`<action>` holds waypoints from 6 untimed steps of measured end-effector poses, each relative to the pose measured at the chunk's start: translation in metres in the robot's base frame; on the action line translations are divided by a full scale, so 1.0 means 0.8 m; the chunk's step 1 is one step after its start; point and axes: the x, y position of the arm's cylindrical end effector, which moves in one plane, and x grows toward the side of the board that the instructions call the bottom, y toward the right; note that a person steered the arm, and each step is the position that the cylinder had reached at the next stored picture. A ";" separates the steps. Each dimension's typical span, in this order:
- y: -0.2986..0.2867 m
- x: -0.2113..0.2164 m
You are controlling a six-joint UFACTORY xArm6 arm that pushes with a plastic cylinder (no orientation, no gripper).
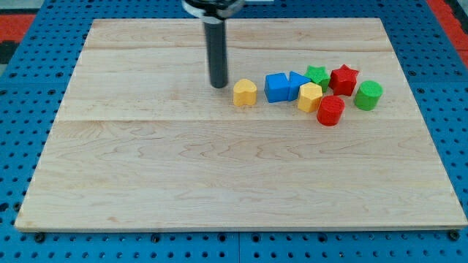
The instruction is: Push the yellow heart into the yellow hexagon
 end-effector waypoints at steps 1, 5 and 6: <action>0.057 0.018; 0.072 0.061; 0.085 0.061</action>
